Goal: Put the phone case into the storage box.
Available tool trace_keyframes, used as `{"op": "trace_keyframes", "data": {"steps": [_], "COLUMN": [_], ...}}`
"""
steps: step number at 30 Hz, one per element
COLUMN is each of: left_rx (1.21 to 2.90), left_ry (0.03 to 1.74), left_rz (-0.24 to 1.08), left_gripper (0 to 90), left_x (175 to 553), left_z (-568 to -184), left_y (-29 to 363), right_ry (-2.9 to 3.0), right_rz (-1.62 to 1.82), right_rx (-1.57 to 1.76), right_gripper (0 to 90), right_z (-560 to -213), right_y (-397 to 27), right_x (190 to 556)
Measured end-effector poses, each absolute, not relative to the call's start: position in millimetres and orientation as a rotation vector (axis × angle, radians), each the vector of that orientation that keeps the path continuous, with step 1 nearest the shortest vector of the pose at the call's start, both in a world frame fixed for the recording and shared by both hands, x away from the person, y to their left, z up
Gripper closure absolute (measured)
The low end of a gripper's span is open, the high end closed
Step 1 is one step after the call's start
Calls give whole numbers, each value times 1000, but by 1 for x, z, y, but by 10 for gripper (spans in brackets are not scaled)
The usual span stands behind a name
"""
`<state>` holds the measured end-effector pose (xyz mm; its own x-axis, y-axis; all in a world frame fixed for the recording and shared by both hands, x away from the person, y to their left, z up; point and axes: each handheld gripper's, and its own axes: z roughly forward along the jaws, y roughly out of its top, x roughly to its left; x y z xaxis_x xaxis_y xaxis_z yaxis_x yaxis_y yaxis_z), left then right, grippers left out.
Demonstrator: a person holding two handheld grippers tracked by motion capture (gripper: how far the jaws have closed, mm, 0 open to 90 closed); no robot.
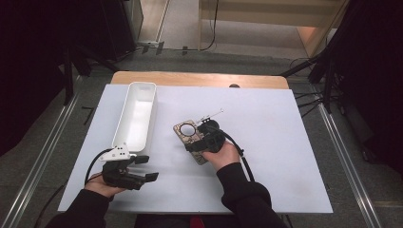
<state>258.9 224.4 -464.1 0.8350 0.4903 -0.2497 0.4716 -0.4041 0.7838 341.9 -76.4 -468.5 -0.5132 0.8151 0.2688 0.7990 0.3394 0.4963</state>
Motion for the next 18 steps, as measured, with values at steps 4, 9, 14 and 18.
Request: {"op": "trace_keyframes", "data": {"steps": [4, 9, 14, 18], "left_rx": [2046, 2024, 2006, 2007], "left_ry": [710, 735, 748, 749], "left_rz": [21, -18, -39, -49], "left_gripper": [226, 226, 226, 227], "left_x": [259, 259, 259, 259], "left_z": [-464, -463, -462, -462], "left_y": [224, 224, 223, 222], "right_ry": [2552, 2559, 2566, 2558], "right_rz": [950, 1004, 1045, 1069], "right_rx": [1528, 1531, 1524, 1510], "right_gripper": [108, 108, 108, 108], "right_z": [-463, -457, -450, -448], "right_y": [-80, -87, -96, -105], "right_x": [339, 335, 330, 329]}}
